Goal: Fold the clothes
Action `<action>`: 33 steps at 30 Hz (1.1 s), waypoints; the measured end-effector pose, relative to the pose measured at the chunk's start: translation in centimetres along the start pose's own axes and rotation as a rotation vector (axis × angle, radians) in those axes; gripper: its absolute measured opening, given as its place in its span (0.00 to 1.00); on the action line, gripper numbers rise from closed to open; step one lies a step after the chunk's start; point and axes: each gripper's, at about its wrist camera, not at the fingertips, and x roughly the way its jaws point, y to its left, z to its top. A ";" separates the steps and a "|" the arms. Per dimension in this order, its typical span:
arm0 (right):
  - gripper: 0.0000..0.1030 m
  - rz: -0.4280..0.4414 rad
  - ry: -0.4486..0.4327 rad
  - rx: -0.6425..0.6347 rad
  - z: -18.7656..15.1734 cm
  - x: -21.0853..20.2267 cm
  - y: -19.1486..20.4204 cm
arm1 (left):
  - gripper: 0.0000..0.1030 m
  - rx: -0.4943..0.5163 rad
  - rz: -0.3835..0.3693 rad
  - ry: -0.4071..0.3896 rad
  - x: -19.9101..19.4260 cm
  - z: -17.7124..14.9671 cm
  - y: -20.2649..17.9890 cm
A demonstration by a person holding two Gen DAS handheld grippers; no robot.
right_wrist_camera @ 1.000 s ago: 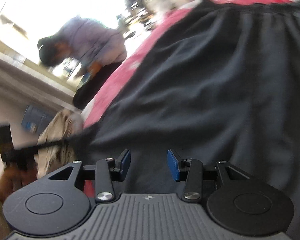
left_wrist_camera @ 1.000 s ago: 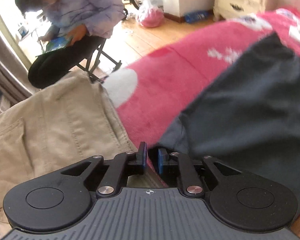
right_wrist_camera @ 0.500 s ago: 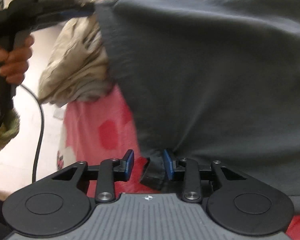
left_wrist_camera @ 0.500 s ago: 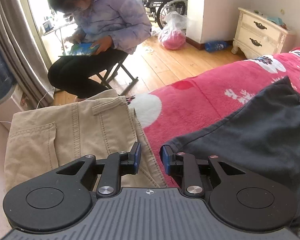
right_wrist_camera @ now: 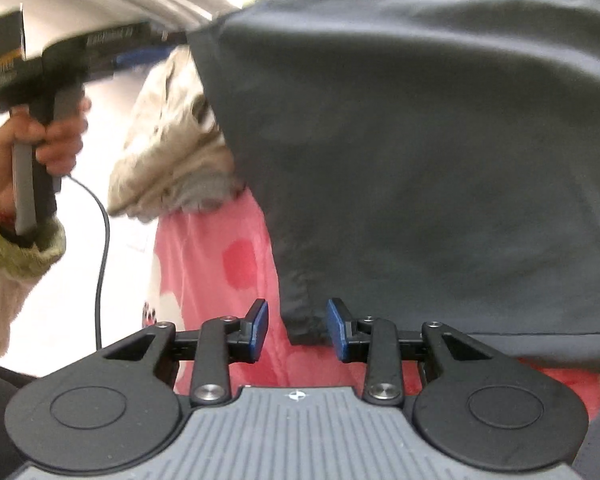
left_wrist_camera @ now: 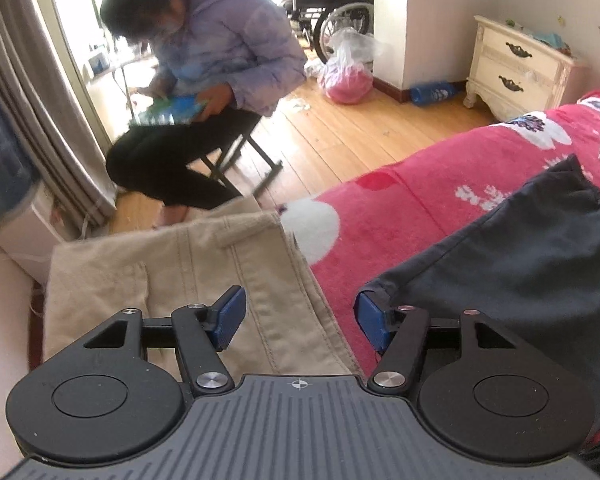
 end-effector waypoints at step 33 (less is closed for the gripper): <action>0.40 -0.037 -0.086 0.267 -0.8 -2.1 -4.7 | 0.52 0.500 -0.481 0.198 0.5 -7.0 -6.8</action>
